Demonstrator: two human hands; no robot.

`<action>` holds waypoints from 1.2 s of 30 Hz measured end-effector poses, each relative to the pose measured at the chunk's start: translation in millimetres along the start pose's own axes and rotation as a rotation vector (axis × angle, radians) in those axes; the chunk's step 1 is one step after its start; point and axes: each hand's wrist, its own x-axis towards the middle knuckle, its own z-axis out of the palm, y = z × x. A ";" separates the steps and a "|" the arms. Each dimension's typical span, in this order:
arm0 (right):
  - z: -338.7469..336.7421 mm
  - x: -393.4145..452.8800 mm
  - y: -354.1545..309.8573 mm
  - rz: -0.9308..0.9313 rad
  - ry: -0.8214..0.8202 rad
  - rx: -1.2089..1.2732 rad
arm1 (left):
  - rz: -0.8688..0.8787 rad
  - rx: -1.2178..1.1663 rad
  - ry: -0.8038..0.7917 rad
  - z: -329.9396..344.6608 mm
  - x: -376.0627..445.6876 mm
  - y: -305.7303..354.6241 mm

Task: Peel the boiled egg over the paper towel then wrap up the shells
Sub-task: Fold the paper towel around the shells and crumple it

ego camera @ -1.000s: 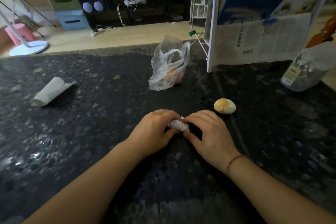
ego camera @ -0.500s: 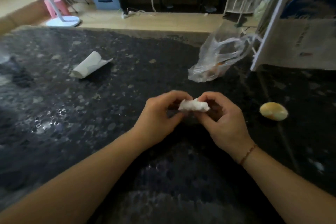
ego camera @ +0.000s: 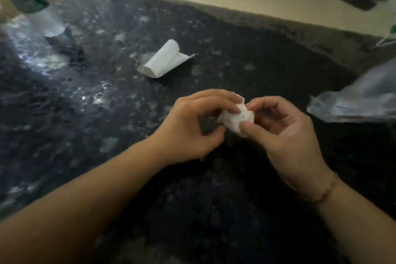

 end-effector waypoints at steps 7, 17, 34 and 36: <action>104.4 21.4 -57.7 0.187 -0.129 -0.013 | -0.624 -0.390 0.344 -96.9 -29.5 42.3; 277.5 47.5 -132.1 0.523 -0.453 -0.034 | -0.916 -0.373 0.524 -281.0 -96.0 77.6; 528.5 117.5 -171.3 0.602 -0.332 -0.027 | -1.187 -0.598 0.685 -506.0 -147.2 51.9; 545.2 135.1 -167.4 0.637 -0.344 0.000 | -1.219 -0.591 0.682 -518.7 -143.9 36.8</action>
